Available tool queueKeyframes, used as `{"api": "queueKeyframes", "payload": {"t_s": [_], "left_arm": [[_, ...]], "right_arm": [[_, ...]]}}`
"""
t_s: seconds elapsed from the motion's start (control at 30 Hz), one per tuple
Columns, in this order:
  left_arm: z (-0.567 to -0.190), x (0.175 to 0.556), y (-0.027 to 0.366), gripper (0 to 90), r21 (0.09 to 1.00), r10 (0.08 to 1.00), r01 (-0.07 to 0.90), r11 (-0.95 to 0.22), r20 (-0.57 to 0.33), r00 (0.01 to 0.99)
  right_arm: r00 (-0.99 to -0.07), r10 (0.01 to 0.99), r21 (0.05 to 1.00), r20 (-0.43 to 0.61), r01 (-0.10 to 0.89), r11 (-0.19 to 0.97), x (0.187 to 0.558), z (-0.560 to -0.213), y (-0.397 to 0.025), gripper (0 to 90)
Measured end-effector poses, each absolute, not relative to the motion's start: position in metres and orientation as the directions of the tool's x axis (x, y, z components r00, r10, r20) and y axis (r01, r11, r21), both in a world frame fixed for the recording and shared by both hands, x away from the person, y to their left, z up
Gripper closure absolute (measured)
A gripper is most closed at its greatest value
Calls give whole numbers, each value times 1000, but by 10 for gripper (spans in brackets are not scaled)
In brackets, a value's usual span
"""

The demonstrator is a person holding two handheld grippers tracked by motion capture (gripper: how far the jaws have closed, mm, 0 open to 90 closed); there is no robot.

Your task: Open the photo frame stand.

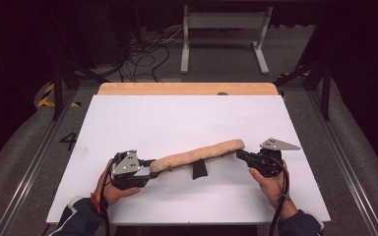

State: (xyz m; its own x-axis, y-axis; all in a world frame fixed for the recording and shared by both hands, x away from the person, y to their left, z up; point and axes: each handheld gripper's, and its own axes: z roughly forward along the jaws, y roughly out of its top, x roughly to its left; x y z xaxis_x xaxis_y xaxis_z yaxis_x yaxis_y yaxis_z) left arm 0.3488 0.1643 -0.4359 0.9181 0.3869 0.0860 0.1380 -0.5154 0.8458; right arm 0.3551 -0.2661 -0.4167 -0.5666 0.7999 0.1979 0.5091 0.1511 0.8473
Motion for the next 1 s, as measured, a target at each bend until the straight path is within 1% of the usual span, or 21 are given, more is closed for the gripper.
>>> {"api": "queueKeyframes", "payload": {"t_s": [0.57,1.0], "left_arm": [[-436,337,162,608,846,393,142,-513,85,916],[-437,337,161,611,848,391,141,-510,83,917]], "right_arm": [[-558,807,848,194,509,148,365,-418,-264,900],[-549,813,851,192,506,141,368,-417,-267,900]]}}
